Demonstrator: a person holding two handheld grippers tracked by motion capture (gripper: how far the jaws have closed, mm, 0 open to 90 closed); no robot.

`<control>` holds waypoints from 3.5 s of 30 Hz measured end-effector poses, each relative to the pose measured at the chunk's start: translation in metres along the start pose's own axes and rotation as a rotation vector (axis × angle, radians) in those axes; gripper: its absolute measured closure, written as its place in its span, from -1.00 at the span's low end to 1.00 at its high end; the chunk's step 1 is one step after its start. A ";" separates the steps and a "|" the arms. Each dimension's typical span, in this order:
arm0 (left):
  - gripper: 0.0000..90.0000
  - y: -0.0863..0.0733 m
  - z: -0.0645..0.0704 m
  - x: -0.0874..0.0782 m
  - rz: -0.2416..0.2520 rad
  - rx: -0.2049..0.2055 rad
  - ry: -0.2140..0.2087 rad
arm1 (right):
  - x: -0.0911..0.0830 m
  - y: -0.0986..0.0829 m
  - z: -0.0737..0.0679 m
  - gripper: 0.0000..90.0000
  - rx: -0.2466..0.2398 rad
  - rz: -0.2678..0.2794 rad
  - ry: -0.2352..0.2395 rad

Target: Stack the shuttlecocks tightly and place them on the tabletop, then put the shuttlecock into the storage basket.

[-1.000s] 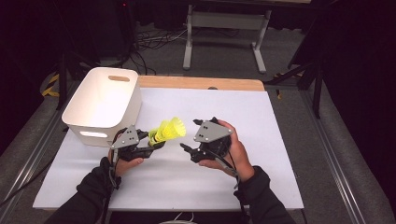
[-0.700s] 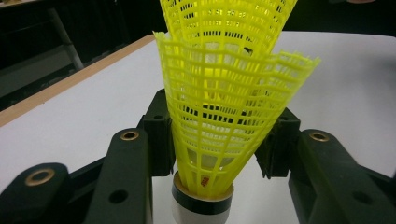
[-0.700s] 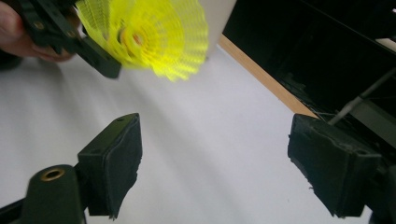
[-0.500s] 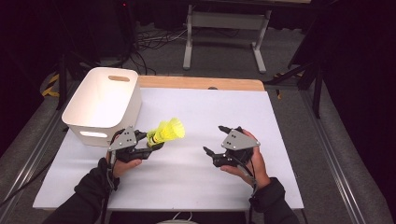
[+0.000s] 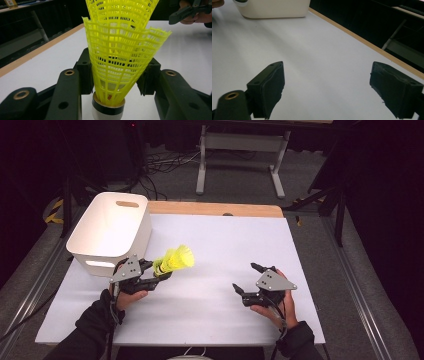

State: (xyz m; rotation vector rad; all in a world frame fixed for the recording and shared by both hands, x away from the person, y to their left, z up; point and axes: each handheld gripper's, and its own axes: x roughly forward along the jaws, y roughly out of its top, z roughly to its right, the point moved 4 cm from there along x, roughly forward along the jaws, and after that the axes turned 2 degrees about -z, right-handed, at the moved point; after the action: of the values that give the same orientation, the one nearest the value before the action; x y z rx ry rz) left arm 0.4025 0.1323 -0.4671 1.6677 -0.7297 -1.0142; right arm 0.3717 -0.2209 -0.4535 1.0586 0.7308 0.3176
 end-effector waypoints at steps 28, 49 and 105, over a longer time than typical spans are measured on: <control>0.24 0.000 -0.001 -0.013 0.007 -0.003 0.026 | 0.008 -0.010 -0.010 -0.73 -0.005 -0.023 0.008; 0.25 0.008 -0.002 -0.022 0.030 0.002 0.052 | 0.008 -0.014 -0.009 -0.72 -0.004 -0.033 0.008; 0.27 0.032 -0.028 -0.078 0.125 -0.042 0.206 | 0.010 -0.017 -0.009 -0.72 0.007 -0.057 0.035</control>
State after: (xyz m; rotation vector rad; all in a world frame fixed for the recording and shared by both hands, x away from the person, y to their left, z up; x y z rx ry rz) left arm 0.3912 0.2009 -0.4112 1.6397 -0.6627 -0.7529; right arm 0.3712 -0.2176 -0.4750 1.0387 0.7931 0.2854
